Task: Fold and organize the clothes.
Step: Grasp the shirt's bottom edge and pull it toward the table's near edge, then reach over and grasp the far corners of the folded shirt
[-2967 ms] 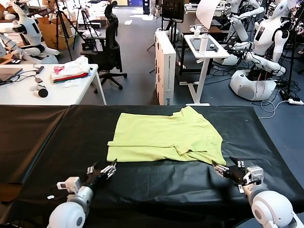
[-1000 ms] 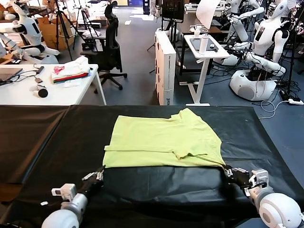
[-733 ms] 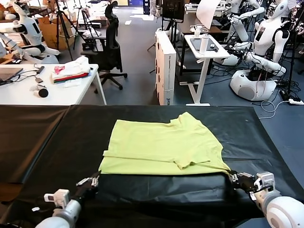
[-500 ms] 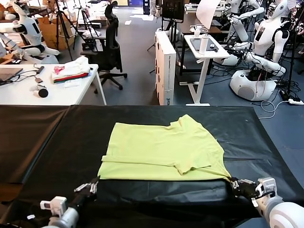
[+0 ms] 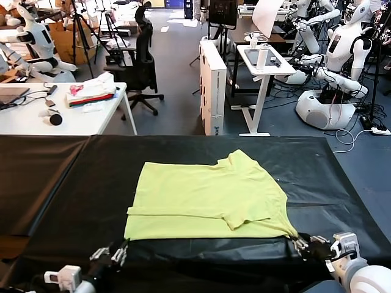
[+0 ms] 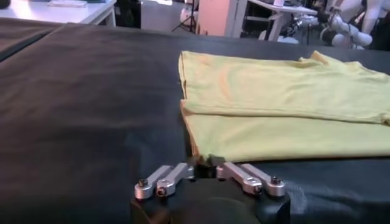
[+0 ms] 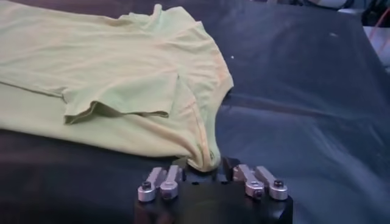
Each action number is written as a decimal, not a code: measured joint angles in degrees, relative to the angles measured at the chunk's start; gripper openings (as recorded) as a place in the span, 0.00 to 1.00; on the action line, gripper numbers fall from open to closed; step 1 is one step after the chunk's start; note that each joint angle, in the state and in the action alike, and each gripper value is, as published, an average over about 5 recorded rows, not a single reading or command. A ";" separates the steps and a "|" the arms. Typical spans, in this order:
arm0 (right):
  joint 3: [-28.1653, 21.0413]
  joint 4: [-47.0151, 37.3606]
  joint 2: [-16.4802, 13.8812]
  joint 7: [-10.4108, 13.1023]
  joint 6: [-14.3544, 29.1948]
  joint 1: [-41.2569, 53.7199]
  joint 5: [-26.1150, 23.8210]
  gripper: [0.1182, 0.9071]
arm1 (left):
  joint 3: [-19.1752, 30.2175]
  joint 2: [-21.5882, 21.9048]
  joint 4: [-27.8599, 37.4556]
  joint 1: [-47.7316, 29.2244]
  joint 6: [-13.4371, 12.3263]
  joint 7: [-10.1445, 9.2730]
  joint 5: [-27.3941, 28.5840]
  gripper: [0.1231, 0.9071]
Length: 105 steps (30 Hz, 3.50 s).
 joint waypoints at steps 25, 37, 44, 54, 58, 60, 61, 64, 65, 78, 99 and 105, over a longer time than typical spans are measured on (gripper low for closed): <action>-35.93 -38.00 10.58 -1.88 -1.74 55.20 -5.35 1.00 | 9.84 4.03 20.60 -42.12 13.93 -6.48 -22.48 1.00; -43.14 -49.19 15.17 -2.32 -1.74 65.61 -6.58 1.00 | 18.71 3.36 34.55 -57.71 15.33 -4.51 -20.00 1.00; -44.06 -50.88 16.24 -2.04 -1.74 66.70 -7.05 1.00 | 21.36 2.45 39.59 -62.07 14.31 -2.91 -17.26 1.00; -43.95 -49.84 15.62 -2.01 -1.74 65.68 -7.02 1.00 | 23.89 1.15 44.10 -65.86 13.13 -1.93 -15.97 1.00; -43.96 -49.84 15.58 -2.09 -1.74 65.59 -7.03 1.00 | 24.43 0.36 45.47 -66.59 12.81 -1.81 -15.23 1.00; -43.97 -49.96 15.60 -2.13 -1.74 65.56 -7.06 1.00 | 24.58 0.03 46.02 -66.70 12.76 -1.72 -14.92 1.00; -44.00 -50.01 15.62 -2.15 -1.74 65.53 -7.08 1.00 | 24.65 -0.11 46.23 -66.71 12.76 -1.64 -14.76 1.00; -44.08 -50.13 15.68 -2.18 -1.74 65.41 -7.21 1.00 | 24.87 -0.46 46.87 -66.67 12.70 -1.17 -13.96 1.00; -44.10 -50.15 15.69 -2.20 -1.74 65.38 -7.25 1.00 | 24.91 -0.60 47.13 -66.69 12.64 -1.00 -13.67 1.00; -43.92 -50.27 15.36 -2.64 -1.74 64.93 -7.31 0.53 | 25.00 -1.46 48.63 -66.89 12.15 -0.68 -12.90 0.64; -41.99 -48.66 15.35 -3.48 -1.11 63.62 -7.07 0.03 | 24.60 -1.19 46.59 -65.21 12.71 0.48 -12.57 0.03; -40.28 -46.33 14.43 -3.94 2.36 62.14 -6.31 0.03 | 23.35 -0.27 43.83 -64.20 12.80 -0.33 -13.86 0.03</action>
